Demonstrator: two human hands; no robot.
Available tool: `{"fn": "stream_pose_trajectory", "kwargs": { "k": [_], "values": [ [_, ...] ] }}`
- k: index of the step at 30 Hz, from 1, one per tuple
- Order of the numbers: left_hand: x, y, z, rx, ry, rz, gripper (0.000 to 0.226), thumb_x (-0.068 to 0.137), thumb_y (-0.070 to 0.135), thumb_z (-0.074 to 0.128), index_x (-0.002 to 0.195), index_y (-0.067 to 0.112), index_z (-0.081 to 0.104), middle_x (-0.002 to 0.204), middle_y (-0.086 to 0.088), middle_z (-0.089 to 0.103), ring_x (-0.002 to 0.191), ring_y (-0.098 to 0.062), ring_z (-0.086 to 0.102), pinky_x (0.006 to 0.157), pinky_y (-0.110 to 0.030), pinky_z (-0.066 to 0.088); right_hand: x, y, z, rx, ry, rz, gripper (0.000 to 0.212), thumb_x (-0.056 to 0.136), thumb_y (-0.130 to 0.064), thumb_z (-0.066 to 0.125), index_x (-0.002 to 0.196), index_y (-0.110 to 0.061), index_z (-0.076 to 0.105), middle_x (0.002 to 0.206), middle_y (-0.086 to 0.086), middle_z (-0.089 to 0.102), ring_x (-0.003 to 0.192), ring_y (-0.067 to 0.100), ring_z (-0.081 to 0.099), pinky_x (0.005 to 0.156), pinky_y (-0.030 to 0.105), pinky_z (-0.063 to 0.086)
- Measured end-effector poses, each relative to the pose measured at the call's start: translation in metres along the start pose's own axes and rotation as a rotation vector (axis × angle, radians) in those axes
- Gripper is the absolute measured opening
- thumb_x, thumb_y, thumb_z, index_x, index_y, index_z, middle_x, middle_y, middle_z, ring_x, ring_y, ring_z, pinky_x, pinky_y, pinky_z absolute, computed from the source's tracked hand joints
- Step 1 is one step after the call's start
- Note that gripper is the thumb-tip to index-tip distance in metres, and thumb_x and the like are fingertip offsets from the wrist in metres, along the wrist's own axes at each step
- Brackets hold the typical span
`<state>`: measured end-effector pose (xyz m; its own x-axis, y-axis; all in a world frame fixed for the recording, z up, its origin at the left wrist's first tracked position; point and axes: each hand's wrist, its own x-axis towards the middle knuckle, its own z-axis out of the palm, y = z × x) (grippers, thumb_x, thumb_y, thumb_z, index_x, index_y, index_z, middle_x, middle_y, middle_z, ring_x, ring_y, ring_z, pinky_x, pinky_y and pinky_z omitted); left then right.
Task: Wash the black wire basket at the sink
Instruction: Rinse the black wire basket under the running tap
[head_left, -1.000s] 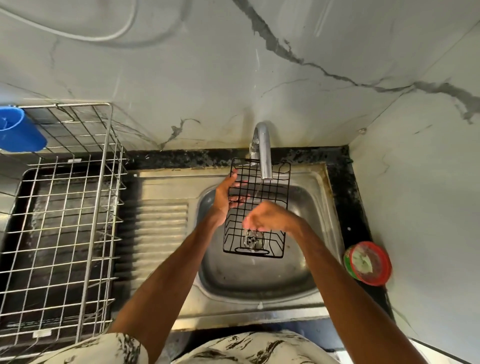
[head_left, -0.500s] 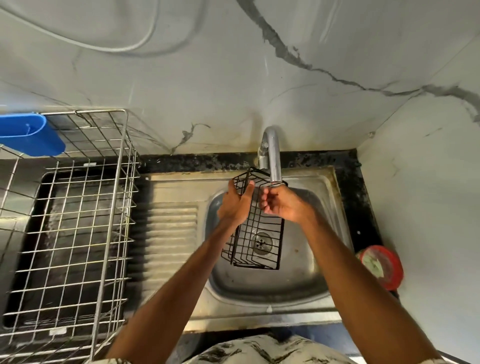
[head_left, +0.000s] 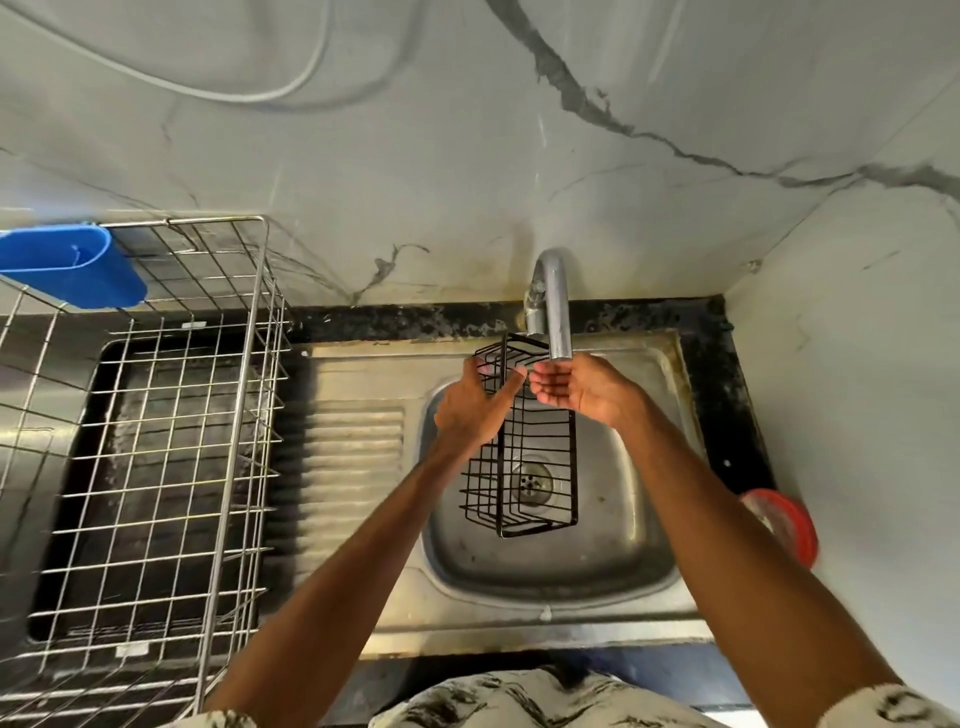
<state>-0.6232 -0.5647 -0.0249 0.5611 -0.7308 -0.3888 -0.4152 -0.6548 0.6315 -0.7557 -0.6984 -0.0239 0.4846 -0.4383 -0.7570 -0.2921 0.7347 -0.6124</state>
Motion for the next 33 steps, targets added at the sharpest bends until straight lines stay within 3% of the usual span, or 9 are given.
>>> {"fn": "stream_pose_trajectory", "kwargs": {
  "k": [5, 7, 9, 11, 15, 19, 23, 28, 33],
  "values": [
    [0.003, 0.0, -0.004, 0.059, 0.019, 0.029, 0.084, 0.091, 0.081, 0.043, 0.15, 0.021, 0.039, 0.103, -0.008, 0.075, 0.093, -0.029, 0.073, 0.091, -0.049, 0.059, 0.004, 0.003, -0.001, -0.021, 0.081, -0.169, 0.021, 0.105, -0.01, 0.045, 0.1, 0.003, 0.062, 0.085, 0.013, 0.072, 0.077, 0.022, 0.069, 0.072, 0.032, 0.059],
    [0.004, -0.002, -0.004, 0.071, 0.023, 0.047, 0.085, 0.09, 0.082, 0.043, 0.149, 0.021, 0.039, 0.095, -0.004, 0.075, 0.086, -0.026, 0.073, 0.089, -0.05, 0.06, -0.002, 0.008, -0.01, -0.603, 0.03, -0.193, 0.025, 0.102, -0.02, 0.054, 0.106, -0.002, 0.071, 0.099, 0.008, 0.076, 0.093, 0.02, 0.071, 0.087, 0.03, 0.056],
    [0.004, -0.002, -0.004, 0.072, 0.039, 0.064, 0.087, 0.088, 0.085, 0.041, 0.149, 0.023, 0.04, 0.104, -0.005, 0.076, 0.092, -0.027, 0.073, 0.091, -0.052, 0.059, -0.014, 0.012, -0.016, -1.078, -0.127, -0.064, 0.026, 0.102, -0.025, 0.055, 0.102, -0.01, 0.076, 0.094, 0.004, 0.076, 0.084, 0.016, 0.069, 0.078, 0.021, 0.052],
    [0.005, -0.001, -0.004, 0.073, 0.054, 0.084, 0.086, 0.088, 0.086, 0.041, 0.149, 0.025, 0.04, 0.112, -0.007, 0.075, 0.098, -0.029, 0.072, 0.094, -0.052, 0.057, -0.02, 0.014, -0.019, -0.908, -0.161, -0.044, 0.028, 0.105, -0.021, 0.053, 0.105, -0.002, 0.073, 0.093, 0.014, 0.074, 0.078, 0.019, 0.065, 0.072, 0.02, 0.054],
    [0.003, 0.004, -0.007, 0.062, 0.044, 0.11, 0.08, 0.093, 0.078, 0.045, 0.15, 0.022, 0.041, 0.095, 0.001, 0.074, 0.089, -0.024, 0.072, 0.093, -0.05, 0.058, -0.007, 0.008, -0.008, -0.249, 0.09, -0.189, 0.035, 0.108, -0.021, 0.044, 0.117, 0.004, 0.067, 0.109, 0.017, 0.075, 0.107, 0.032, 0.071, 0.1, 0.041, 0.056],
    [0.002, 0.005, -0.006, 0.044, 0.055, 0.136, 0.082, 0.093, 0.078, 0.046, 0.153, 0.022, 0.039, 0.11, -0.005, 0.077, 0.099, -0.027, 0.073, 0.095, -0.052, 0.057, -0.006, -0.004, 0.009, 0.212, 0.028, -0.077, 0.028, 0.105, -0.01, 0.041, 0.111, 0.006, 0.064, 0.093, 0.019, 0.075, 0.088, 0.028, 0.074, 0.077, 0.035, 0.063],
    [0.003, 0.004, -0.009, 0.037, 0.074, 0.152, 0.081, 0.093, 0.077, 0.047, 0.152, 0.023, 0.041, 0.116, -0.007, 0.076, 0.099, -0.025, 0.072, 0.095, -0.05, 0.057, -0.008, -0.004, 0.016, 0.137, 0.113, -0.142, 0.023, 0.102, -0.005, 0.034, 0.104, -0.001, 0.057, 0.068, 0.006, 0.06, 0.058, 0.016, 0.056, 0.05, 0.024, 0.048],
    [0.005, 0.003, -0.009, 0.026, 0.079, 0.126, 0.077, 0.094, 0.073, 0.05, 0.15, 0.022, 0.043, 0.113, -0.009, 0.075, 0.093, -0.022, 0.068, 0.095, -0.047, 0.057, -0.022, 0.026, 0.003, -1.05, -0.116, -0.106, 0.029, 0.106, -0.014, 0.048, 0.1, 0.002, 0.072, 0.092, 0.007, 0.075, 0.078, 0.012, 0.073, 0.067, 0.019, 0.058],
    [0.005, 0.002, -0.008, 0.011, 0.091, 0.145, 0.082, 0.091, 0.08, 0.047, 0.15, 0.023, 0.042, 0.114, -0.009, 0.076, 0.098, -0.023, 0.071, 0.094, -0.051, 0.058, -0.017, 0.014, 0.002, -0.547, 0.098, -0.234, 0.035, 0.107, -0.023, 0.047, 0.109, 0.003, 0.07, 0.104, 0.018, 0.076, 0.093, 0.028, 0.076, 0.089, 0.037, 0.061]
  ]
}}
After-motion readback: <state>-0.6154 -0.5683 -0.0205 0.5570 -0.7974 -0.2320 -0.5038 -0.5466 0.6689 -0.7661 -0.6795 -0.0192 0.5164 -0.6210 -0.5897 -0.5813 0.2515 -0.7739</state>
